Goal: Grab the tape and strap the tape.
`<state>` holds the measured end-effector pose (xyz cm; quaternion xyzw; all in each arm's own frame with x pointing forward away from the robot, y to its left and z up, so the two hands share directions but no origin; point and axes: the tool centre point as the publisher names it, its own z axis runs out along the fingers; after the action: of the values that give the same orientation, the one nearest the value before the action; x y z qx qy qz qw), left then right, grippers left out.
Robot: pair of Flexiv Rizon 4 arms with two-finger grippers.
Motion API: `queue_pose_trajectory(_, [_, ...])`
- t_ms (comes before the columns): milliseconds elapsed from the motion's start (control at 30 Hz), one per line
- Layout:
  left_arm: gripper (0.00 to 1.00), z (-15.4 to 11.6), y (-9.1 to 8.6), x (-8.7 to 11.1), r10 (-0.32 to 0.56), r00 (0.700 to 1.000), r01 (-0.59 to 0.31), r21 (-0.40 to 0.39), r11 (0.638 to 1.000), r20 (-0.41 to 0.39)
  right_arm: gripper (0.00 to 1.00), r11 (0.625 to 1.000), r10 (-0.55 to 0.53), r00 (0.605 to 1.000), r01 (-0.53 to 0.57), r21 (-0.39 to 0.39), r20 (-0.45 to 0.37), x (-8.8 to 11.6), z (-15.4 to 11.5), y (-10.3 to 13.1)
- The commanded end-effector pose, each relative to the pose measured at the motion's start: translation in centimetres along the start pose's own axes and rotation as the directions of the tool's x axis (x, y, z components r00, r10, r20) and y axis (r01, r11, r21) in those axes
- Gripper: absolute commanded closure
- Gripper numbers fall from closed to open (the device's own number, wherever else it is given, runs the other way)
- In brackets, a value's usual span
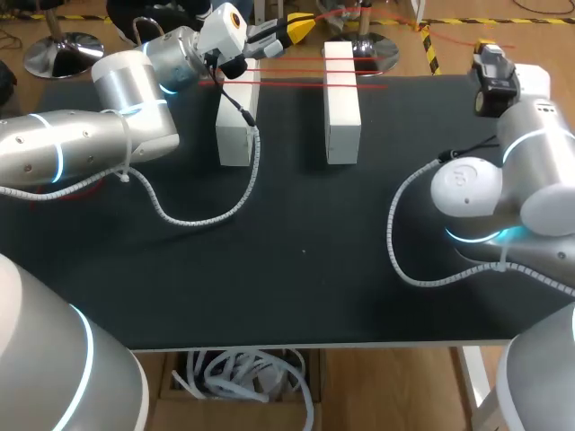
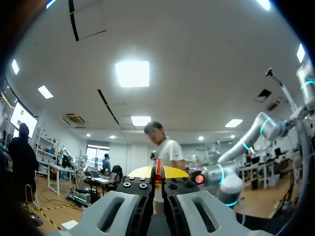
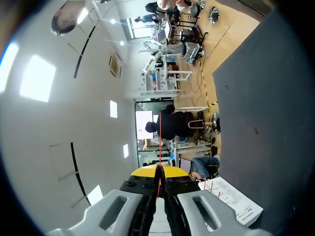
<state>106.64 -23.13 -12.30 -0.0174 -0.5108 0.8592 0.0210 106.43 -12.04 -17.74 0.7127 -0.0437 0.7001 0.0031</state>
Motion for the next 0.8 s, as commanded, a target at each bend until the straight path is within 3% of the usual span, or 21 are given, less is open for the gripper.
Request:
queue_pose_trajectory(33, [1.0,0.0,0.0,-0.1,0.0,1.0,0.0,0.001,1.0,-0.002,1.0,1.0,-0.015,1.0,0.015,0.003,-0.004,0.0,0.1,0.1])
queue_pose_trajectory(300, [1.0,0.0,0.0,-0.1,0.0,1.0,0.0,0.001,1.0,-0.002,1.0,1.0,-0.015,1.0,0.015,0.003,-0.004,0.0,0.1,0.1])
queue_pose_trajectory(367, [1.0,-0.3,-0.3,-0.1,0.014,0.999,-0.012,-0.055,0.998,0.034,1.0,1.0,-0.015,1.0,0.015,0.003,-0.004,0.0,0.1,0.1])
queue_pose_trajectory(467, [1.0,-0.3,-0.8,-0.1,0.039,0.999,-0.031,-0.211,0.977,0.032,1.0,1.0,-0.015,1.0,0.015,0.003,-0.004,0.0,0.1,0.1])
queue_pose_trajectory(600, [1.0,-0.1,-1.2,-0.1,0.055,0.997,-0.034,-0.32,0.947,0.058,1.0,1.0,-0.015,1.0,0.015,0.003,-0.004,0.0,0.1,0.1])
queue_pose_trajectory(800, [1.0,0.6,-1.1,0.4,0.061,0.997,-0.033,-0.5,0.865,0.04,1.0,1.0,-0.015,1.0,0.015,0.003,-0.004,0.0,0.1,0.1])
